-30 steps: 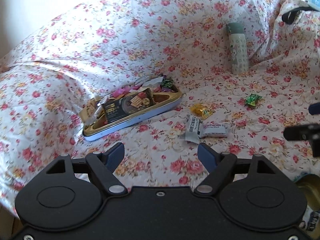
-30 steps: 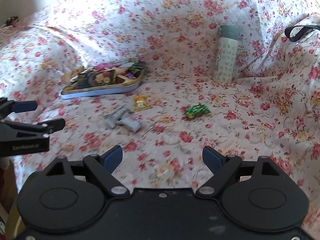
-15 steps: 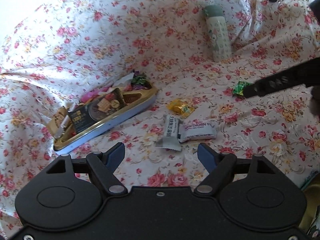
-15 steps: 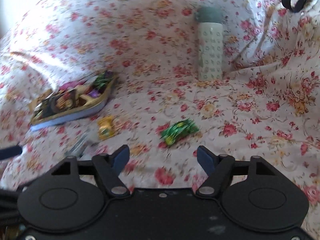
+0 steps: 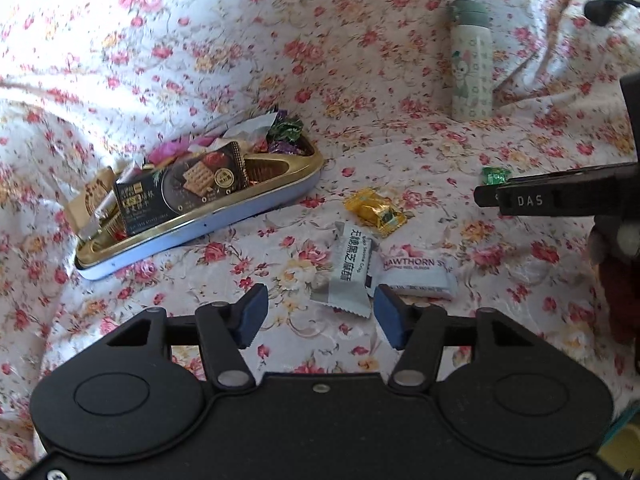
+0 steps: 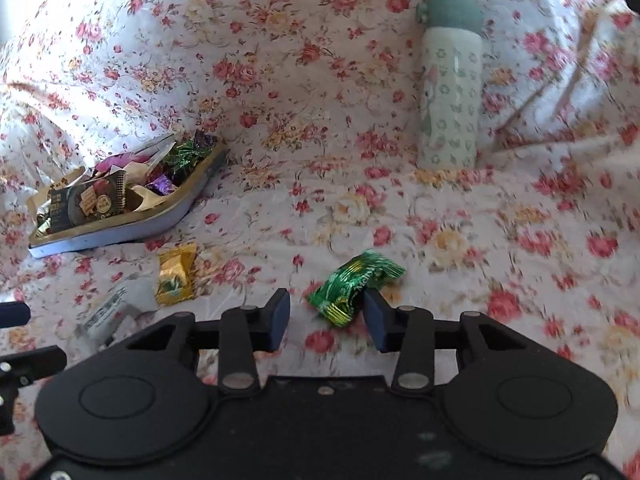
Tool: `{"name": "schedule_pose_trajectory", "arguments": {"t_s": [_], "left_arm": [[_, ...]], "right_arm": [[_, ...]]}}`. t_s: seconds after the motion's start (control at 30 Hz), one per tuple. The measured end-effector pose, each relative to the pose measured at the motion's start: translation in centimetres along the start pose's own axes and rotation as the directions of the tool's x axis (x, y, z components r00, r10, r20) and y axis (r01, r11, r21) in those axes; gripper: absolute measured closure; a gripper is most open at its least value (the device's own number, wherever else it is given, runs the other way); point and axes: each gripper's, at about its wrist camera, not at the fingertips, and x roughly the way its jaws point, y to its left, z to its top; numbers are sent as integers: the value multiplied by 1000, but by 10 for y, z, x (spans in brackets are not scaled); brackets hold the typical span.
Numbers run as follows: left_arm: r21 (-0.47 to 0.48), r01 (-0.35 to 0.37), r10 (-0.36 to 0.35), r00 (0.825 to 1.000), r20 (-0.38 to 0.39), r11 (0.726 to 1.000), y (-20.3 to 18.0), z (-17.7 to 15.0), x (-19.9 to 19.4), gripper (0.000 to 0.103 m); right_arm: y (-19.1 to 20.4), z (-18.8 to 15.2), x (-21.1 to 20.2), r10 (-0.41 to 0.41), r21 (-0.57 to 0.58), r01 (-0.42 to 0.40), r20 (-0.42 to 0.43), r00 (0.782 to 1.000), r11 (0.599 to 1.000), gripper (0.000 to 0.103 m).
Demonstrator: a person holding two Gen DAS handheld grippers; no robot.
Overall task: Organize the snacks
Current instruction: 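Grasp the white sesame-crisp packet with the left tool while the right tool grasps the green candy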
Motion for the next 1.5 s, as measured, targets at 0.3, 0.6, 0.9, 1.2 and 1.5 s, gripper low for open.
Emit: {"name": "schedule_pose_trajectory", "arguments": {"t_s": [0.3,0.6,0.9,1.2,1.5], "left_arm": [[-65,13,-15,1000,-26,998,7,13,25,41],[-104,39,-46,997,-58,994,5,21,50,40],[-198,24,-44,994,-96,980,19,20,73,16],[-195,12,-28,997,-76,981,20,22,70,54],[-293,-16,-17,994,-110,956,53,7,54,76]], "right_arm": [[5,6,18,-50,-75,52,27,998,996,64],[8,5,20,-69,-88,71,25,997,994,64],[13,4,21,-96,-112,99,26,995,989,64],[13,5,23,-102,-110,105,26,994,988,65],[13,5,23,-106,-112,109,27,994,988,66]]}}
